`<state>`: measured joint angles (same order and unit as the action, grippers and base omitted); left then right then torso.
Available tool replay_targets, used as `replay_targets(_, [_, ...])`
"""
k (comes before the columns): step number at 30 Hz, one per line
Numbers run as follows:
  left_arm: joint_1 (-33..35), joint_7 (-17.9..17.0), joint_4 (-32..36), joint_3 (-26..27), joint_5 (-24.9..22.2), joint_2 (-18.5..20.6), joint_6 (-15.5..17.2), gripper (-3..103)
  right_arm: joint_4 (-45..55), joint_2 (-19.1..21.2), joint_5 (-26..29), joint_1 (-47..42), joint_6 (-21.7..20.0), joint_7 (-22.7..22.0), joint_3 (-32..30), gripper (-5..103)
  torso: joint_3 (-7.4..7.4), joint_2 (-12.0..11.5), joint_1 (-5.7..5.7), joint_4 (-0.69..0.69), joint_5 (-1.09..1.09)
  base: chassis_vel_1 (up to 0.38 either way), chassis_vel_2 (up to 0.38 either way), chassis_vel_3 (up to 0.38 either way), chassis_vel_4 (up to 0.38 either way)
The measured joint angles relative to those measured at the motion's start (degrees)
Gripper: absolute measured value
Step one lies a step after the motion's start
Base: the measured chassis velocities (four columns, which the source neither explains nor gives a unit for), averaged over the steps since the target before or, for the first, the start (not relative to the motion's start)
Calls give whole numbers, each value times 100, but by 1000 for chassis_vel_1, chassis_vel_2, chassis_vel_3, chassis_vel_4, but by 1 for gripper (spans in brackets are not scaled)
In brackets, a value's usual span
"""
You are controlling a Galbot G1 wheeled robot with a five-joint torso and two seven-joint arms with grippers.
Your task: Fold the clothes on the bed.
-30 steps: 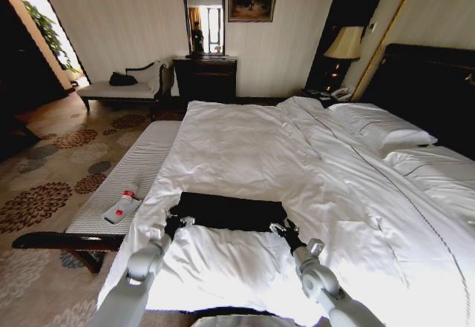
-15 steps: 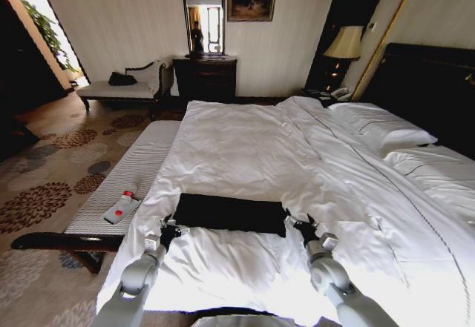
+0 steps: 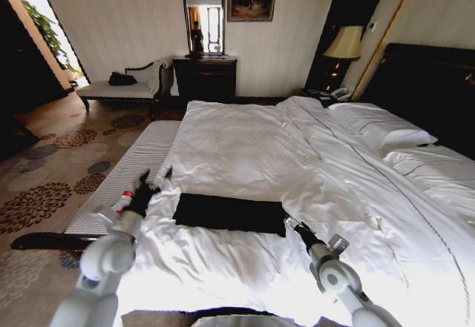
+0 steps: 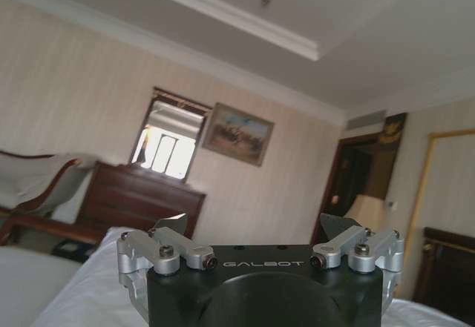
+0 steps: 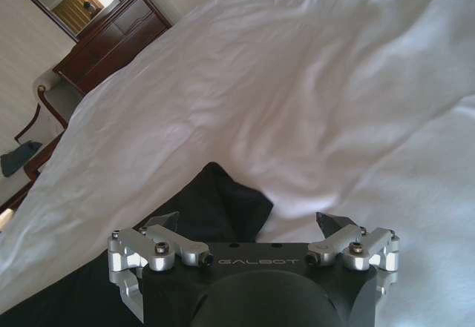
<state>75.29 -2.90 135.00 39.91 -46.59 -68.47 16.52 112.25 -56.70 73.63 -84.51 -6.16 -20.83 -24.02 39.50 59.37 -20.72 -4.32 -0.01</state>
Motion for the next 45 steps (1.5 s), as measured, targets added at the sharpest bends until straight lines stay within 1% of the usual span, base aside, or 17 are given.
replay_targets(4, [-49, -98, 344, -162, -35, -19, 199, 100, -128, 32, 362, 138, -127, 228, 71, 100, 0, 0, 0, 1, -1, 0, 0, 0, 0])
replay_targets(9, [-95, -150, 513, -267, -21, -188, 336, 100, -213, 86, 484, 122, -184, 423, 98, 100, 0, 0, 0, -1, -1, 0, 0, 0, 0])
replay_targets(12, [-71, -169, 596, -335, -4, -353, 390, 100, -294, 116, 538, 137, -209, 495, 141, 100, 0, 0, 0, -1, -1, 0, 0, 0, 0])
replay_targets(18, [-42, -197, 625, -301, 7, -396, 409, 100, -366, 141, 641, 233, -261, 555, 218, 100, 0, 0, 0, -1, -1, 0, 0, 0, 0])
replay_targets(19, [-22, -201, 636, -277, 7, -389, 410, 100, -371, 142, 696, 267, -272, 571, 233, 103, 0, 0, 0, -1, -2, 0, 0, 0, 0])
replay_targets(21, [5, -201, 653, -262, 7, -384, 410, 100, -370, 143, 767, 299, -282, 593, 242, 100, 0, 0, 0, 0, -2, 0, 0, 0, 0])
replay_targets(23, [45, -202, 673, -250, 9, -385, 414, 100, -340, 146, 888, 337, -292, 630, 253, 89, 0, 0, 0, 0, -1, 0, 0, 0, 0])
replay_targets(24, [67, -202, 680, -243, 13, -393, 415, 100, -307, 147, 976, 359, -295, 655, 261, 89, 0, 0, 0, 0, -2, 0, 0, 0, 0])
replay_targets(26, [98, -203, 697, -229, 25, -413, 417, 100, -241, 144, 1081, 384, -323, 701, 285, 79, 0, 0, 0, 0, -2, 0, 0, 0, 0])
replay_targets(27, [98, -203, 697, -229, 25, -413, 417, 100, -241, 144, 1081, 384, -323, 701, 285, 79, 0, 0, 0, 0, -2, 0, 0, 0, 0])
replay_targets(30, [109, -248, 748, -194, -17, -413, 417, 100, -232, 131, 1051, 392, -377, 719, 346, 62, 0, 0, 0, -1, -2, 0, 0, 0, 0])
replay_targets(32, [110, -264, 775, -175, -58, -411, 420, 100, -251, 131, 1016, 394, -384, 722, 364, 62, 0, 0, 0, -1, -2, 0, 0, 0, 0])
replay_targets(36, [135, -316, 832, -141, -183, -422, 435, 100, -364, 150, 924, 433, -389, 741, 424, 40, 0, 0, 0, -1, -2, 0, 0, 0, 0])
replay_targets(37, [135, -316, 832, -141, -183, -422, 435, 100, -364, 150, 924, 433, -389, 741, 424, 40, 0, 0, 0, -1, -2, 0, 0, 0, 0])
replay_targets(40, [118, -331, 834, -142, -200, -431, 438, 100, -429, 158, 896, 528, -367, 734, 447, 24, 0, 0, 0, 0, -2, 0, 0, 0, 0])
replay_targets(42, [109, -331, 834, -143, -202, -431, 438, 100, -445, 160, 891, 552, -356, 727, 450, 24, 0, 0, 0, 0, -2, 0, 0, 0, 0])
replay_targets(45, [42, -334, 834, -157, -213, -424, 438, 100, -531, 184, 879, 674, -301, 654, 465, 8, 0, 0, 0, 0, -1, 0, 0, 0, 0])
